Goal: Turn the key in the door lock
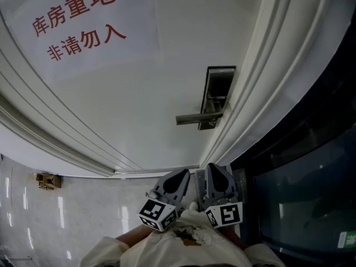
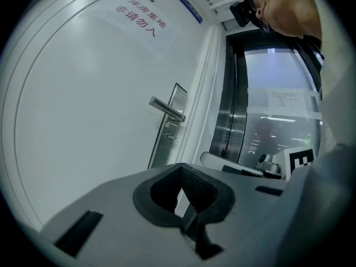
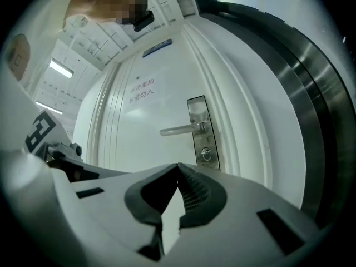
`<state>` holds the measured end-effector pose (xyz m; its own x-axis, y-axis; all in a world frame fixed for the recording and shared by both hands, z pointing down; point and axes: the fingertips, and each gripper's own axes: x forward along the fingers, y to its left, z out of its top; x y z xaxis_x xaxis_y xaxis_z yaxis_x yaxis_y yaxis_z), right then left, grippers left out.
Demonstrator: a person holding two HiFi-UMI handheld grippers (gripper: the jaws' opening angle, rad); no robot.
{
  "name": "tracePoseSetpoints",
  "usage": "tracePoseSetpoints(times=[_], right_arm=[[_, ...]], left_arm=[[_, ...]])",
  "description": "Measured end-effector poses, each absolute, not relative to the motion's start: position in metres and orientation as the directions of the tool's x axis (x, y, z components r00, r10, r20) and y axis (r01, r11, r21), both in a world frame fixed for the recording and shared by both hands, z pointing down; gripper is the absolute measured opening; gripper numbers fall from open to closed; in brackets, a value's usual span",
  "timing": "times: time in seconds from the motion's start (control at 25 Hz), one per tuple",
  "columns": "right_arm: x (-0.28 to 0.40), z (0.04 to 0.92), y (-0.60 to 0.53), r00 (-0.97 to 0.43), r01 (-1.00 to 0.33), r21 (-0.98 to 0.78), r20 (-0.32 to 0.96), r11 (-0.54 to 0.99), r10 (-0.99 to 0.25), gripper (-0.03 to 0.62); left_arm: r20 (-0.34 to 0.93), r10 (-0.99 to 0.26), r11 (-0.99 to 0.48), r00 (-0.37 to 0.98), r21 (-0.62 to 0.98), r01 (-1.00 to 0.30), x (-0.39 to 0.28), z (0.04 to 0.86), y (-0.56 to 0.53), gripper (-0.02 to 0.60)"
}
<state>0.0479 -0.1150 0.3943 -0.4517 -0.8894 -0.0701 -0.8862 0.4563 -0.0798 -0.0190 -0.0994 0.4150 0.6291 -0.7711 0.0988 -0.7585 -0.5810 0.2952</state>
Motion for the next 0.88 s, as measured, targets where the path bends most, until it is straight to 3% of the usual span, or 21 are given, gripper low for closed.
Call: tracePoseSetpoints(times=[0.52, 0.88], right_arm=[[0.066, 0.427, -0.081, -0.495, -0.864, -0.126, 0.027, 0.488, -0.869, 0.006], [0.044, 0.426, 0.004, -0.458, -0.888, -0.072, 0.073, 0.453, -0.886, 0.006]], left_arm=[[0.132, -0.851, -0.438, 0.509, 0.358, -0.825, -0.018, 0.429, -0.061, 0.0], [0.128, -0.812, -0.499, 0.569, 0.351, -0.792, -0.031, 0.431, 0.025, 0.002]])
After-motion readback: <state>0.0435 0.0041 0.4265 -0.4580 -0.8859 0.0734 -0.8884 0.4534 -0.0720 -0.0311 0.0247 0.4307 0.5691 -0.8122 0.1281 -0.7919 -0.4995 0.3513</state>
